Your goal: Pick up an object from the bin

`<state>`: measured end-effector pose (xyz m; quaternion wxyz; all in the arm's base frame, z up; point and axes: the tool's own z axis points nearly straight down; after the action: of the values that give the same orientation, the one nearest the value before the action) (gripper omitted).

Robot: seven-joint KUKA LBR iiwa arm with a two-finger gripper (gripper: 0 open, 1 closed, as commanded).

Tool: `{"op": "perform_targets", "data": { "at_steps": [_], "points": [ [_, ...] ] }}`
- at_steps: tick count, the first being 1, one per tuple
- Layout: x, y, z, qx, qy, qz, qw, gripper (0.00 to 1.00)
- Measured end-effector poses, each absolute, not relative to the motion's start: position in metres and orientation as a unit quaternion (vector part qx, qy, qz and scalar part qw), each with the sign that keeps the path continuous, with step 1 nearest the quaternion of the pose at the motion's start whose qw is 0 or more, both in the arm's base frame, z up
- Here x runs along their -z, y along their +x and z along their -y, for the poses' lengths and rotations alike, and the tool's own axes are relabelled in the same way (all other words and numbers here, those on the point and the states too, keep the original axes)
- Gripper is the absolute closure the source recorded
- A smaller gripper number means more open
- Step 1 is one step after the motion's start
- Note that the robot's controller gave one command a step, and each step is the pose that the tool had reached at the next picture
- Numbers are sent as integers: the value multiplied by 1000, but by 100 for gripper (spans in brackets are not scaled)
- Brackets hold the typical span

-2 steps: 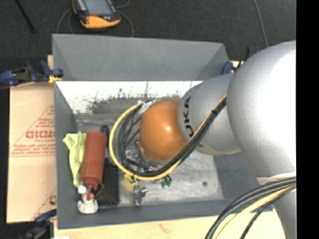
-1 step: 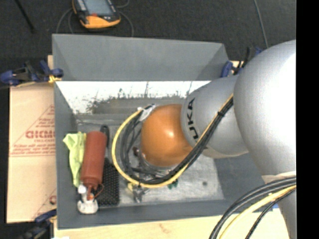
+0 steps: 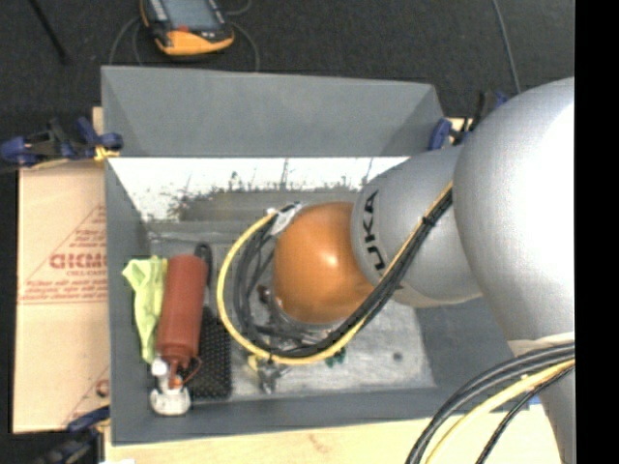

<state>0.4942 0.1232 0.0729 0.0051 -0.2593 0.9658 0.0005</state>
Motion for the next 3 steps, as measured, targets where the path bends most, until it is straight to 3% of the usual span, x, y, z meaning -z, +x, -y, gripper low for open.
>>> {"op": "perform_targets", "data": {
  "at_steps": [3],
  "points": [
    [-91, 493, -122, 0, -258, -966, 1, 100]
  ]
}}
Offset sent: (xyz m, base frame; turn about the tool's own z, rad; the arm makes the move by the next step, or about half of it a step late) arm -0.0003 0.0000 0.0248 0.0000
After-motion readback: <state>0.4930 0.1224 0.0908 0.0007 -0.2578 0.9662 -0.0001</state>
